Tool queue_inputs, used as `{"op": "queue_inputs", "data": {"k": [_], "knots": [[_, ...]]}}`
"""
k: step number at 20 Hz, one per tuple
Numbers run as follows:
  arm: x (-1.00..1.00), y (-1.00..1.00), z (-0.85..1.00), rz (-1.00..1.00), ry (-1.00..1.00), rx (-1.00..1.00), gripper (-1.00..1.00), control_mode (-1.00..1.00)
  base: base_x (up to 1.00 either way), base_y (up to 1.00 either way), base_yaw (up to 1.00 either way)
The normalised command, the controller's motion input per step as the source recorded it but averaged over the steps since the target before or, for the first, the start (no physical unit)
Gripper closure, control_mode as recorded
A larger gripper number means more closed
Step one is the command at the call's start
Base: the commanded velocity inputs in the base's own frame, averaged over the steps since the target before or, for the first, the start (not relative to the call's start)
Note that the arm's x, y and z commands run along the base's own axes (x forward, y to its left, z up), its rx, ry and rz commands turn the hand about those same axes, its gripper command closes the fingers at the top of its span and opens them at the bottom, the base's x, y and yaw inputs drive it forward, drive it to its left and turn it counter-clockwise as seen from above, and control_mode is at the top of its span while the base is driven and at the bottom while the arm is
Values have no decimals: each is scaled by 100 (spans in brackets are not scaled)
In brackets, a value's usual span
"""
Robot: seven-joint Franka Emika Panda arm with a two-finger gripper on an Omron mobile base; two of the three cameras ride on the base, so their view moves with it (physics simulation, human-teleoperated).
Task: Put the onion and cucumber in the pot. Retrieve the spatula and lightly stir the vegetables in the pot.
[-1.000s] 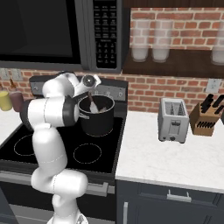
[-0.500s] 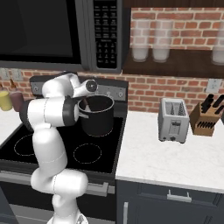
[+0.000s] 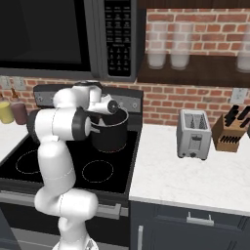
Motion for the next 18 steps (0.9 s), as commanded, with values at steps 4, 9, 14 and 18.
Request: {"op": "queue_inputs", "data": {"k": [4, 9, 14, 18], "knots": [[-11, -77, -21, 1, 0, 16, 100, -100, 0, 0, 0], [-14, -82, -1, 0, 0, 24, 100, -100, 0, 0, 0], [-25, -70, -36, 0, 0, 21, 100, -100, 0, 0, 0], [-8, -48, -90, 5, 0, 16, 100, -100, 0, 0, 0]]}}
